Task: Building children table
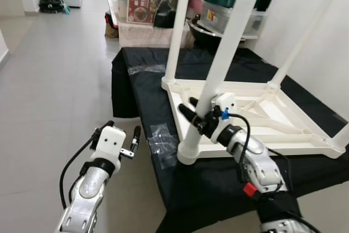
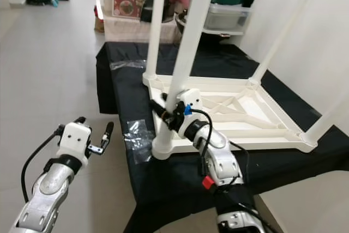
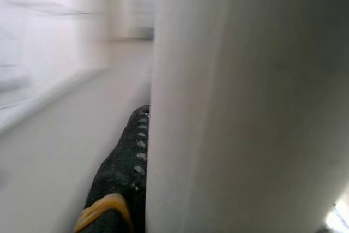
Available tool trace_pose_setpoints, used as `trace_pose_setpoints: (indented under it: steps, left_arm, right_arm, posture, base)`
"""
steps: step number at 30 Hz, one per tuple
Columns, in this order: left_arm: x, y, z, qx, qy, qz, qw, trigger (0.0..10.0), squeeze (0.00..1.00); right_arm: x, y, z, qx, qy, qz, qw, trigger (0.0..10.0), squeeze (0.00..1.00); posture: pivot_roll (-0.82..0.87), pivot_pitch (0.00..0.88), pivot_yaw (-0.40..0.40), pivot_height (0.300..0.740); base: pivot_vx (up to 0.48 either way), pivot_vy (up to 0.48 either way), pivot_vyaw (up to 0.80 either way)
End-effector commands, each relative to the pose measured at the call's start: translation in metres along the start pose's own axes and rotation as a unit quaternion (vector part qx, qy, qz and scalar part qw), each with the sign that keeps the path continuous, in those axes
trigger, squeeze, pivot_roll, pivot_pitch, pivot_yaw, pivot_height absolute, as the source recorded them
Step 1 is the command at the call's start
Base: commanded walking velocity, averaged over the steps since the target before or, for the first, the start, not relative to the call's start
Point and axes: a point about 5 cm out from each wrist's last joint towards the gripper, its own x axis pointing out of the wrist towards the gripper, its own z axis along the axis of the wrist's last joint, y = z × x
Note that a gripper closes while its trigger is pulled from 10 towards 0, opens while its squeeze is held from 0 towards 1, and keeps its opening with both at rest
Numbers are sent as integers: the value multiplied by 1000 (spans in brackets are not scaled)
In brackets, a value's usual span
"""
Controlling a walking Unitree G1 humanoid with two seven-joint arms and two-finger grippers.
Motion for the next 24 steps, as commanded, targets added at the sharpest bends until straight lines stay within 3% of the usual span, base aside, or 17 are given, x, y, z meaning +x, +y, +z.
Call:
trace_pose_setpoints:
  steps: [1,2,3,4,6,8,12,13,14,15,23,24]
  left_arm:
    - [0,-3,-1,3,3,-7,1000,10000,0]
    - [0,-4,-1,3,3,-7,1000,10000,0]
    - [0,-4,-1,3,3,-7,1000,10000,0]
    - [-1,-3,-2,3,4,-7,1000,10000,0]
    - [-1,-2,-3,4,6,-6,1000,10000,0]
    - [-2,-2,-3,4,7,-6,1000,10000,0]
    - [-1,-4,-3,4,7,-7,1000,10000,0]
    - [0,-5,-3,4,6,-8,1000,10000,0]
    - [0,-5,-3,3,5,-9,1000,10000,0]
    - [1,-5,-3,3,5,-9,1000,10000,0]
    - [0,-4,-4,2,6,-8,1000,10000,0]
    - [0,-5,-4,2,6,-9,1000,10000,0]
  right_arm:
    - [-26,-71,-40,-43,108,-215,970,0,0]
    - [-34,-88,-45,-45,123,-284,950,0,0]
    - [-34,-88,-45,-45,123,-284,950,0,0]
    - [-43,-103,-44,-53,121,-341,931,0,0]
    - [-52,-117,-33,-66,96,-399,909,0,0]
    - [-54,-119,-29,-69,87,-413,904,0,0]
    - [-52,-111,-26,-61,81,-410,906,0,0]
    - [-48,-101,-25,-54,81,-399,912,0,0]
    - [-44,-91,-25,-49,84,-389,916,3725,0]
    - [-40,-82,-25,-48,88,-376,921,10000,0]
    - [-32,-71,-25,-40,88,-344,934,10000,0]
    - [-33,-72,-22,-35,74,-347,934,10000,847]
  posture:
    - [37,0,-137,740]
    - [37,0,-137,740]
    - [37,0,-137,740]
    - [34,0,-135,740]
    - [25,0,-132,740]
    - [25,0,-132,740]
    - [24,0,-133,740]
    - [26,0,-135,740]
    - [27,0,-136,740]
    - [26,0,-136,740]
    - [25,0,-136,740]
    - [25,0,-136,740]
  base:
    - [0,0,0]
    - [0,0,0]
    - [0,0,0]
    - [0,0,0]
    - [0,0,0]
    - [0,0,0]
    - [0,0,0]
    - [0,0,0]
    - [0,0,0]
    - [0,0,0]
    - [0,0,0]
    - [0,0,0]
